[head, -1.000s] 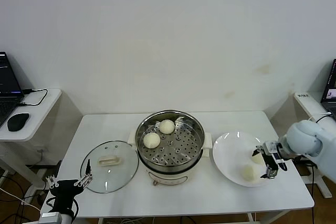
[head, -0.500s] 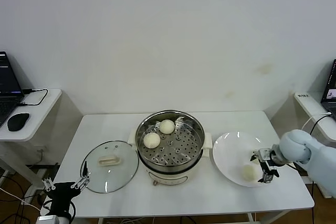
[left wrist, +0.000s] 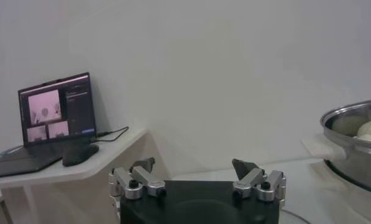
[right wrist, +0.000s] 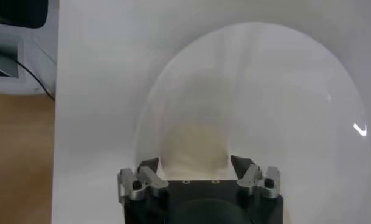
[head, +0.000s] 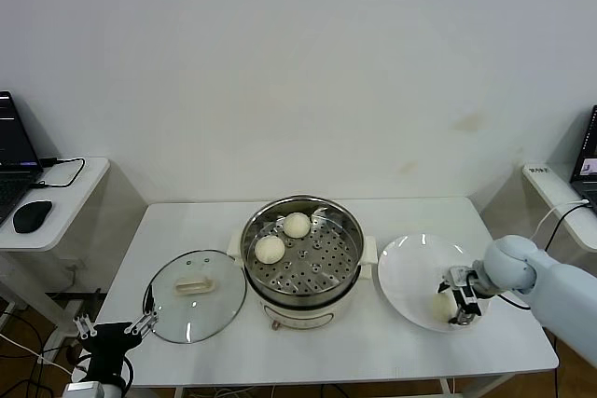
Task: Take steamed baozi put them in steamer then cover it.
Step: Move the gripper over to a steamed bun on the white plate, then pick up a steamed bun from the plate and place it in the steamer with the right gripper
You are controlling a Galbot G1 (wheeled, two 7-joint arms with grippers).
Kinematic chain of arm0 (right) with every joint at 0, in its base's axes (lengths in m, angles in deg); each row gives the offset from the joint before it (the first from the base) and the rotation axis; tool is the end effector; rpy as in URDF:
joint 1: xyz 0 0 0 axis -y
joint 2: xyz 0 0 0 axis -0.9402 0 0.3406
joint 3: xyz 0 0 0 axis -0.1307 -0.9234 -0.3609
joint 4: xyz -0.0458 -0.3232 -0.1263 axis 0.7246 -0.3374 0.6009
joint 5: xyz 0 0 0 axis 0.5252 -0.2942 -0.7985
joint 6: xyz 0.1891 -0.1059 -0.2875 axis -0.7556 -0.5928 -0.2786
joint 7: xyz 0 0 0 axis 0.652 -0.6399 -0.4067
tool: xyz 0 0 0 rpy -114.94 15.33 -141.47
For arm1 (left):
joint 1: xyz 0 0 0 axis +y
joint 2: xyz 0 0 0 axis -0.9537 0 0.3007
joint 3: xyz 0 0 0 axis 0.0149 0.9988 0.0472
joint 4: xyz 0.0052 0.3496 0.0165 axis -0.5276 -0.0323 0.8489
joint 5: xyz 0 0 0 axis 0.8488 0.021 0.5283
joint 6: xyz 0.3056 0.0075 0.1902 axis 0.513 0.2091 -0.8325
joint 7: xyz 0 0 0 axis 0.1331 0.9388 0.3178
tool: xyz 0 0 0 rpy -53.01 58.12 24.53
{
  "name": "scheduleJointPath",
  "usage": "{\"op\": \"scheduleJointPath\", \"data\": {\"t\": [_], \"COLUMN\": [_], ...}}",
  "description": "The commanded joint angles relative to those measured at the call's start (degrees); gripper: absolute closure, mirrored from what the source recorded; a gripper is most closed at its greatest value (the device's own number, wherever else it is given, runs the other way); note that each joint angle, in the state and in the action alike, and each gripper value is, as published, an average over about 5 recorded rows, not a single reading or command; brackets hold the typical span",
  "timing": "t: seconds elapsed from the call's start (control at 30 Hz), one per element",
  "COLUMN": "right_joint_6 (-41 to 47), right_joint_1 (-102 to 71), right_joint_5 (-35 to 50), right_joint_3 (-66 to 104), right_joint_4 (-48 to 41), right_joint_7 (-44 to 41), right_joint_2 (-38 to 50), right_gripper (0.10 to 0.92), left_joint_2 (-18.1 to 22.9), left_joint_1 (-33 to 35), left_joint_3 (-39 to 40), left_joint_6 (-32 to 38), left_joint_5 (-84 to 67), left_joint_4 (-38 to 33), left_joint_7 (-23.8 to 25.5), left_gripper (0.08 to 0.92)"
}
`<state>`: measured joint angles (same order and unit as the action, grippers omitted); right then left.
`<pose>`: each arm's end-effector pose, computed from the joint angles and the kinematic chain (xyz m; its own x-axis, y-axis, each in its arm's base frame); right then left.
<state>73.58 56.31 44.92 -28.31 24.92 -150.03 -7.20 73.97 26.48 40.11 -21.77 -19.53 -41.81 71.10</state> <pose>0.4244 -0.1792 -0.2442 -0.1739 -0.0861 0.9810 -0.9818 -0.0617 -0.1794 0.1275 0.0835 -0.2686 -0.9715 -0.2164 0.0971 -0.1908 0.9561 0.2223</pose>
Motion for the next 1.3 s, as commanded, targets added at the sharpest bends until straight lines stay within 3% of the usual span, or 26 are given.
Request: {"op": "scheduleJointPath", "data": {"t": [0.03, 0.27, 0.73, 1.1, 1.3], "right_joint_6": [0.9, 0.7, 0.8, 1.4, -1.0], "right_joint_1": [-0.3, 3.1, 27.8, 53.4, 57.5], "right_joint_5": [-0.2, 1.5, 12.0, 22.9, 28.7], "right_joint_3": [0.1, -0.9, -12.5, -27.6, -33.2], "right_joint_4": [-0.8, 0.0, 1.5, 2.0, 3.8], "right_joint_7": [0.4, -0.4, -2.8, 0.7, 4.6], "right_joint_2": [-1.1, 0.5, 4.0, -7.8, -15.3], "right_gripper": [0.386, 0.453, 0.45, 0.449, 0.448], "left_joint_2": [0.0, -0.1, -0.5, -0.5, -0.4], "left_joint_1": [0.0, 0.0, -0.4, 0.0, 0.5], "left_joint_3": [0.1, 0.1, 0.2, 0.4, -0.4], "left_joint_6": [0.0, 0.0, 0.0, 0.1, 0.3], "left_joint_5": [0.0, 0.0, -0.2, -0.2, -0.3], "left_joint_4": [0.1, 0.0, -0.3, -1.3, -1.4], "left_joint_7": [0.0, -0.1, -0.1, -0.1, -0.2], "left_gripper": [0.177, 0.177, 0.177, 0.177, 0.177]}}
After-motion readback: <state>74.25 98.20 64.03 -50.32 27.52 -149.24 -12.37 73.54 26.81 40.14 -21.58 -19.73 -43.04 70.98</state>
